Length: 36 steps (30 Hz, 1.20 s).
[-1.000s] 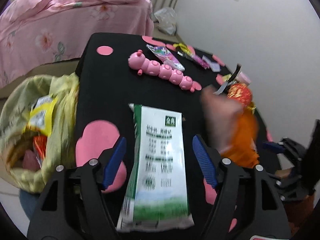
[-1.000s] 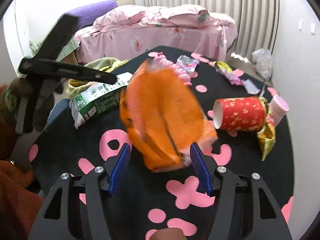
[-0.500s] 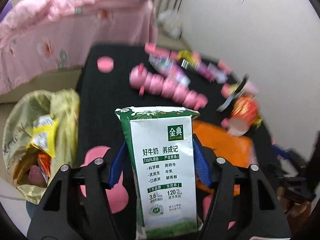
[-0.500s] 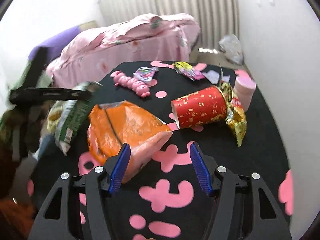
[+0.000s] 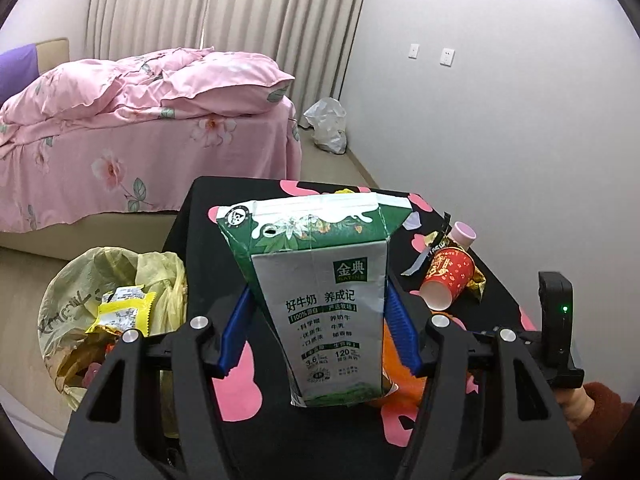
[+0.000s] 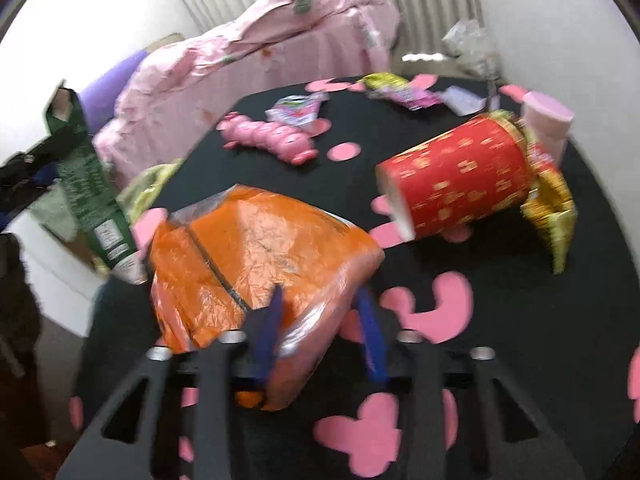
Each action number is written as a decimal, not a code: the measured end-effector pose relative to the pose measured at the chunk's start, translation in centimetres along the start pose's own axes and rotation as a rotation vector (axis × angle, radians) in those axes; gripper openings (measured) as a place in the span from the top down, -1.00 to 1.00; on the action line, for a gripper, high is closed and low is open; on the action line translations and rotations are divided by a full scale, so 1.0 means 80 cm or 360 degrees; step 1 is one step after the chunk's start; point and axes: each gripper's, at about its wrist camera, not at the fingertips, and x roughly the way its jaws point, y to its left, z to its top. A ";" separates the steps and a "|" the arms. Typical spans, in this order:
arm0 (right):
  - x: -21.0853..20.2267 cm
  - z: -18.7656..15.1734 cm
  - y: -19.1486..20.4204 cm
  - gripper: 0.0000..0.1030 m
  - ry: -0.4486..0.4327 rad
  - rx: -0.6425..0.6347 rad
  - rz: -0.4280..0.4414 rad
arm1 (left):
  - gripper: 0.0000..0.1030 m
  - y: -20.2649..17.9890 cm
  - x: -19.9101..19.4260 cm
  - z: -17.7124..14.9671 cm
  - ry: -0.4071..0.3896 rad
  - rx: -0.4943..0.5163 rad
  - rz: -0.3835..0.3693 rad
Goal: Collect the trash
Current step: 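Carry the milk carton and orange bag over the yellow-green bag and release both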
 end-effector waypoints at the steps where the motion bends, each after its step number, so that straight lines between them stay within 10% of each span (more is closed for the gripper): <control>1: -0.002 0.000 0.000 0.67 0.0000 -0.0001 0.0015 | -0.10 0.003 -0.004 0.001 -0.0011 -0.0008 0.0001; 24: -0.035 0.112 0.161 0.80 -0.0321 -0.0635 -0.0170 | -0.08 0.104 -0.098 0.034 -0.0348 -0.0181 0.0200; 36: 0.053 0.156 0.276 0.80 -0.0266 -0.0873 -0.0058 | -0.08 0.203 -0.122 0.038 -0.0539 -0.0383 0.0613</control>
